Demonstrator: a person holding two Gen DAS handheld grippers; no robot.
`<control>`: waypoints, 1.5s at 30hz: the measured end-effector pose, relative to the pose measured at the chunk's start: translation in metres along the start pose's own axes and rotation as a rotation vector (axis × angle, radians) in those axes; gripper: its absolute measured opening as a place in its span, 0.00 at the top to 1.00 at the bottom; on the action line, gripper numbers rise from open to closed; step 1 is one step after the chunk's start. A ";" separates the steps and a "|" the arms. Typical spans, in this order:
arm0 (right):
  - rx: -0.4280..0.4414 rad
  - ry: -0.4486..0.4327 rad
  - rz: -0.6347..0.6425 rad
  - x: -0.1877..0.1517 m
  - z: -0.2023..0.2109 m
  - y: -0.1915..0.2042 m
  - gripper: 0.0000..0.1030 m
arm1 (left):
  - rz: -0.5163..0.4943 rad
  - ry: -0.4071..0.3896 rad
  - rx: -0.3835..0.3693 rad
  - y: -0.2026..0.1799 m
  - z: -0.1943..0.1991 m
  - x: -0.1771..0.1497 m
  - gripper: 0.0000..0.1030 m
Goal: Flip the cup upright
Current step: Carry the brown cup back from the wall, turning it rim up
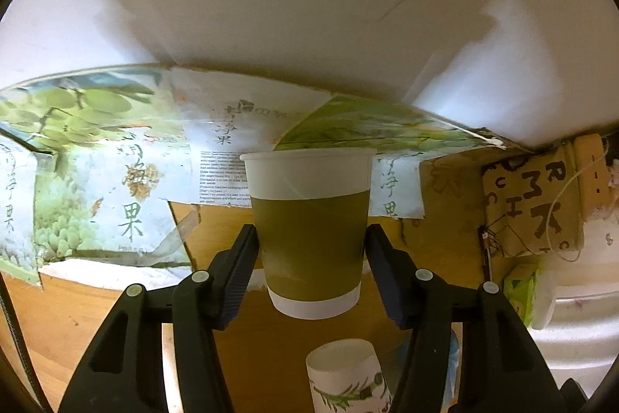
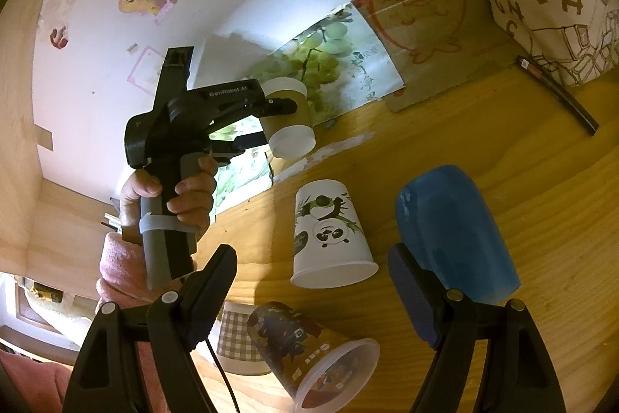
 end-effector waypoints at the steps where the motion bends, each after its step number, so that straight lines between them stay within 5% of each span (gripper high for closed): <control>1: 0.001 -0.001 0.004 -0.001 0.000 0.002 0.21 | -0.003 -0.005 0.001 0.000 0.004 -0.001 0.41; 26: 0.049 -0.096 0.098 -0.037 0.053 0.053 0.21 | -0.074 -0.103 0.082 0.006 0.120 -0.077 0.41; 45: 0.017 -0.210 0.132 -0.122 0.107 0.088 0.21 | -0.162 -0.138 0.114 0.018 0.196 -0.196 0.41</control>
Point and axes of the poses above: each gripper's, at about its wrist camera, not at the fingertips, and z roughly against the way its jaws point, y to its left, x to its top, the point moved 1 cm from there along -z, roughly the way its jaws point
